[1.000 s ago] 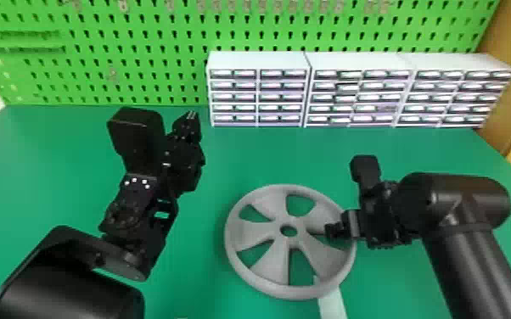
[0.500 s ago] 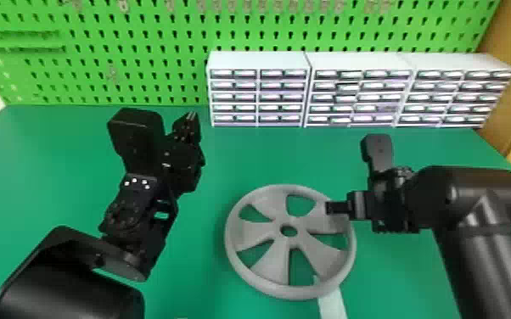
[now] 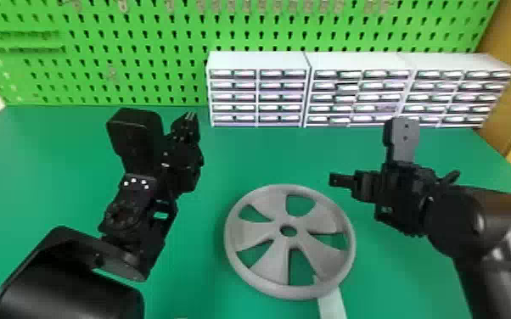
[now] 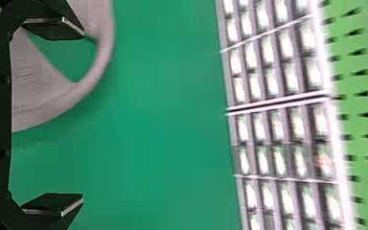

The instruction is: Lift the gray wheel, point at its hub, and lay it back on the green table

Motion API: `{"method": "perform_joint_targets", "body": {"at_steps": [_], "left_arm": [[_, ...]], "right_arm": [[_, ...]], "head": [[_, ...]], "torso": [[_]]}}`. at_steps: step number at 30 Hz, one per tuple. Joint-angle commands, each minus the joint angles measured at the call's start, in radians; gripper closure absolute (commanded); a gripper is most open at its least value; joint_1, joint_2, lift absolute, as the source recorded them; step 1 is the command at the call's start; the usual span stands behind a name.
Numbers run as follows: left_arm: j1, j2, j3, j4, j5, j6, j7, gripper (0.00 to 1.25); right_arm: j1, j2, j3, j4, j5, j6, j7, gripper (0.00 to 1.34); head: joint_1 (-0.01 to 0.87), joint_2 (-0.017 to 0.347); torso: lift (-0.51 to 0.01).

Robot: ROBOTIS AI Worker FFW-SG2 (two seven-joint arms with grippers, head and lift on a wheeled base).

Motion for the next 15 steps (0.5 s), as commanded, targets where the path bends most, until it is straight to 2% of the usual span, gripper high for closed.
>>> {"method": "perform_joint_targets", "body": {"at_steps": [1, 6, 15], "left_arm": [[0.002, 0.000, 0.000, 0.000, 0.000, 0.000, 0.000, 1.19], [0.002, 0.000, 0.000, 0.001, 0.000, 0.000, 0.000, 1.19], [0.002, 0.000, 0.002, 0.001, 0.000, 0.000, 0.002, 1.19]], "right_arm": [[0.049, -0.017, 0.010, -0.033, -0.009, -0.164, 0.002, 0.10], [0.085, -0.021, 0.016, -0.056, 0.037, -0.308, 0.020, 0.10], [0.150, -0.009, -0.004, -0.083, 0.148, -0.544, 0.094, 0.11]], "head": [[0.692, 0.048], [0.692, 0.048], [0.692, 0.048]], "torso": [[-0.093], [-0.093], [-0.093]]}}
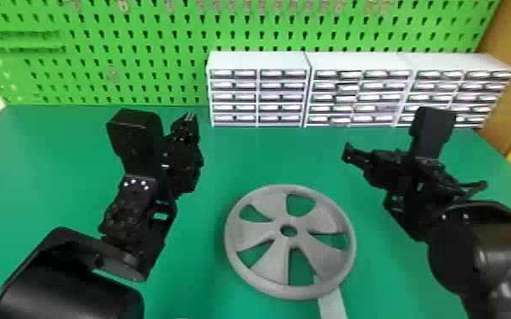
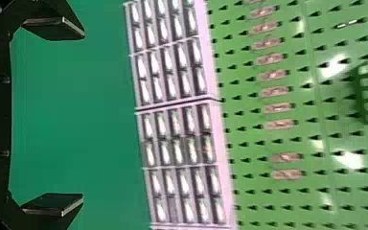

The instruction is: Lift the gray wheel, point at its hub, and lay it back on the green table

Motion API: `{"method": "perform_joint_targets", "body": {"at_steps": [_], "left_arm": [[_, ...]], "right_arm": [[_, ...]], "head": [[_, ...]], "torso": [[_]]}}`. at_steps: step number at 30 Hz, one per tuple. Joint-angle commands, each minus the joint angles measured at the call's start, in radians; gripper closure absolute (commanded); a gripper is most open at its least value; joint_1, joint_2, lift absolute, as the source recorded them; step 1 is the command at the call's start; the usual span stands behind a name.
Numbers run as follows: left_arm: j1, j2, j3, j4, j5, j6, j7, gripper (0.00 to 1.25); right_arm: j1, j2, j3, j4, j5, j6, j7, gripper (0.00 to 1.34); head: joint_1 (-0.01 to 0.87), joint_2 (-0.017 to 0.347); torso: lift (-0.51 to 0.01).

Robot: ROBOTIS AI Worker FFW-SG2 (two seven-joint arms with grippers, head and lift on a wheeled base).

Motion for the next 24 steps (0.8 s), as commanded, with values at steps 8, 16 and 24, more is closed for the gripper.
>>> {"method": "perform_joint_targets", "body": {"at_steps": [8, 16, 24], "left_arm": [[0.005, -0.005, 0.005, 0.000, -0.001, 0.000, 0.004, 1.19], [0.011, -0.009, 0.011, 0.000, -0.003, 0.000, 0.004, 1.19], [0.018, -0.015, 0.019, 0.000, -0.005, -0.006, 0.004, 1.19]], "right_arm": [[0.085, 0.019, -0.011, -0.007, 0.110, -0.342, 0.042, 0.11], [0.131, 0.026, -0.012, -0.018, 0.135, -0.482, 0.043, 0.11], [0.164, 0.031, -0.017, -0.039, 0.150, -0.507, 0.043, 0.11]], "head": [[0.692, 0.048], [0.692, 0.048], [0.692, 0.048]], "torso": [[-0.093], [-0.093], [-0.093]]}}
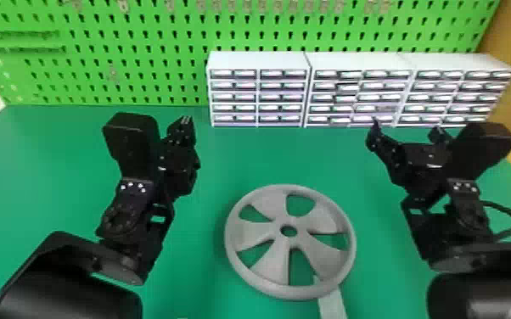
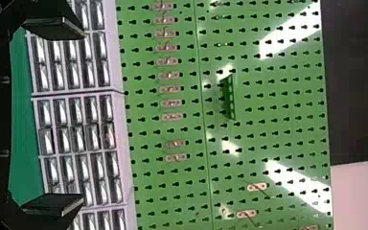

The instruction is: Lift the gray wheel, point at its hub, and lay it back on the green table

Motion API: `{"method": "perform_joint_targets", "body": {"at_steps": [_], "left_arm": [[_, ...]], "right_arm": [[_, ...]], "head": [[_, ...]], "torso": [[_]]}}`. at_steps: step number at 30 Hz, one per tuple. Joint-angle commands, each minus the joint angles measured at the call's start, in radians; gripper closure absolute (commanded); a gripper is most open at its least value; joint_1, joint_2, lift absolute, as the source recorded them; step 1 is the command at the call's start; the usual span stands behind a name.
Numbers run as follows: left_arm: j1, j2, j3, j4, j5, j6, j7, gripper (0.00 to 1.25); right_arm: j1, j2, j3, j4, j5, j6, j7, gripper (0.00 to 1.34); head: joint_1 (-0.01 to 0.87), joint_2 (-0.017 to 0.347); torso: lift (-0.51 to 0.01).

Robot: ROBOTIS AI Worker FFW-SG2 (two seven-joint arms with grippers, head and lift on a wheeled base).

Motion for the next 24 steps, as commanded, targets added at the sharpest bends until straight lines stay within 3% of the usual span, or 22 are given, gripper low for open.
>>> {"method": "perform_joint_targets", "body": {"at_steps": [1, 6, 13, 15, 19, 21, 24], "left_arm": [[0.003, -0.005, 0.004, 0.000, -0.002, -0.002, 0.000, 1.19], [0.004, -0.006, 0.007, 0.000, 0.004, -0.002, 0.000, 1.17], [0.006, -0.011, 0.013, 0.003, 0.021, -0.001, 0.014, 0.89], [0.006, -0.012, 0.017, 0.005, 0.032, -0.001, 0.017, 0.74], [0.007, -0.014, 0.022, 0.009, 0.033, -0.001, 0.017, 0.17], [0.007, -0.014, 0.024, 0.011, 0.036, -0.002, 0.017, 0.05], [0.004, -0.016, 0.037, 0.026, 0.075, -0.002, 0.002, 0.02]], "right_arm": [[0.015, 0.006, -0.004, -0.006, 0.008, -0.007, 0.000, 0.11], [0.018, 0.009, -0.007, -0.006, 0.017, -0.004, 0.000, 0.11], [0.018, 0.008, -0.004, -0.006, 0.018, 0.001, 0.000, 0.11], [0.018, 0.008, -0.001, -0.006, 0.018, 0.001, 0.000, 0.11], [0.018, 0.008, 0.004, -0.006, 0.020, 0.001, 0.000, 0.11], [0.018, 0.006, 0.007, -0.007, 0.021, 0.001, 0.000, 0.11], [0.018, 0.008, 0.010, -0.009, 0.024, 0.001, 0.000, 0.11]], "head": [[0.692, 0.048], [0.692, 0.048], [0.692, 0.048], [0.692, 0.048], [0.692, 0.048], [0.692, 0.048], [0.692, 0.048]], "torso": [[-0.093], [-0.093], [-0.093], [-0.093], [-0.093], [-0.093], [-0.093]]}}
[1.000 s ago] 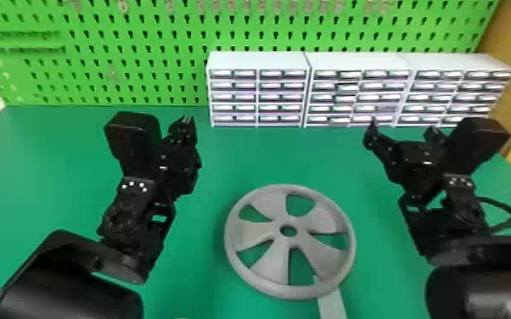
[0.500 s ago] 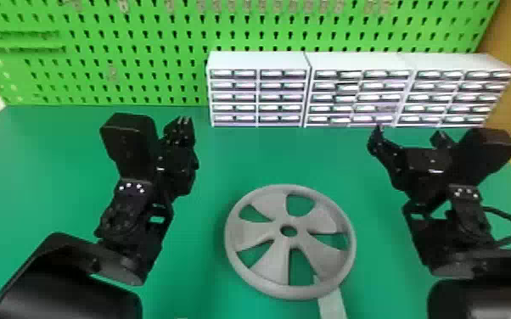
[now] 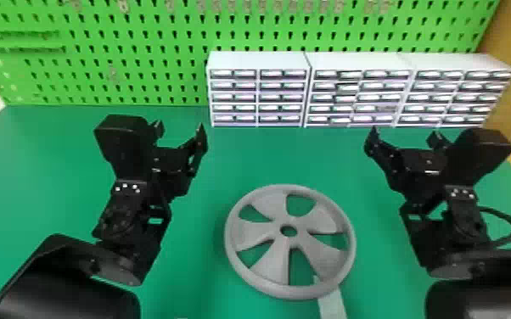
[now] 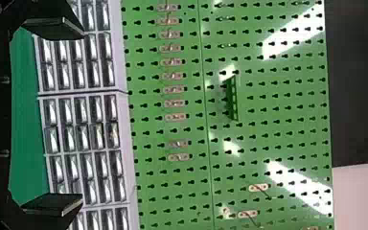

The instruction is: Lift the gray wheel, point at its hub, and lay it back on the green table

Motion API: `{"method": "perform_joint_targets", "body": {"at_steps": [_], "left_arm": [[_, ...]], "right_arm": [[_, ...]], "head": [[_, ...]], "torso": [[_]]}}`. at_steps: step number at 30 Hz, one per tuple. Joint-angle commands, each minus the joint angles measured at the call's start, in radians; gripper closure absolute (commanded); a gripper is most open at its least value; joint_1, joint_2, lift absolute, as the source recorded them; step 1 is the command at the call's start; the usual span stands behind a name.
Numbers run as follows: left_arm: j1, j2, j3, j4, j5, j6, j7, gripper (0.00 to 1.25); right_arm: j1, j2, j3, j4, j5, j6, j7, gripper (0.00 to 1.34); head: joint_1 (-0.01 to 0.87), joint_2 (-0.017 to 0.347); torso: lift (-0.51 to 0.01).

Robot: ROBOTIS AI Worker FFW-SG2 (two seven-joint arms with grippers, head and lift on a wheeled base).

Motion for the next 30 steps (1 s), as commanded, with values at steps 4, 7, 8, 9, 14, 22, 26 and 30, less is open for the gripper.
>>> {"method": "perform_joint_targets", "body": {"at_steps": [4, 7, 8, 9, 14, 22, 26, 30], "left_arm": [[-0.006, -0.003, 0.033, 0.041, 0.124, -0.010, -0.036, 0.00], [-0.011, -0.003, 0.035, 0.044, 0.104, -0.010, -0.048, 0.00], [-0.011, -0.005, 0.035, 0.044, 0.099, -0.012, -0.048, 0.00], [-0.011, -0.006, 0.036, 0.044, 0.099, -0.013, -0.048, 0.00], [-0.004, -0.014, 0.041, 0.048, 0.098, -0.027, -0.048, 0.00], [-0.003, -0.017, 0.046, 0.053, 0.107, -0.027, -0.048, 0.00], [-0.003, -0.019, 0.047, 0.053, 0.107, -0.027, -0.048, 0.00], [-0.001, -0.019, 0.049, 0.054, 0.107, -0.027, -0.048, 0.00]], "right_arm": [[0.000, 0.001, 0.004, -0.002, 0.009, 0.002, 0.000, 0.11], [0.002, -0.001, 0.004, -0.002, 0.011, 0.005, 0.000, 0.11], [0.002, -0.001, 0.004, -0.002, 0.011, 0.005, 0.000, 0.11], [0.002, -0.001, 0.006, -0.002, 0.012, 0.005, 0.000, 0.11], [0.002, 0.001, 0.006, -0.002, 0.014, 0.005, 0.000, 0.11], [0.005, 0.001, 0.004, -0.004, 0.015, 0.008, 0.000, 0.11], [0.006, 0.001, 0.003, -0.005, 0.015, 0.008, 0.000, 0.11], [0.009, 0.001, 0.001, -0.010, 0.020, 0.008, 0.000, 0.11]], "head": [[0.692, 0.048], [0.692, 0.048], [0.692, 0.048], [0.692, 0.048], [0.692, 0.048], [0.692, 0.048], [0.692, 0.048], [0.692, 0.048]], "torso": [[-0.093], [-0.093], [-0.093], [-0.093], [-0.093], [-0.093], [-0.093], [-0.093]]}}
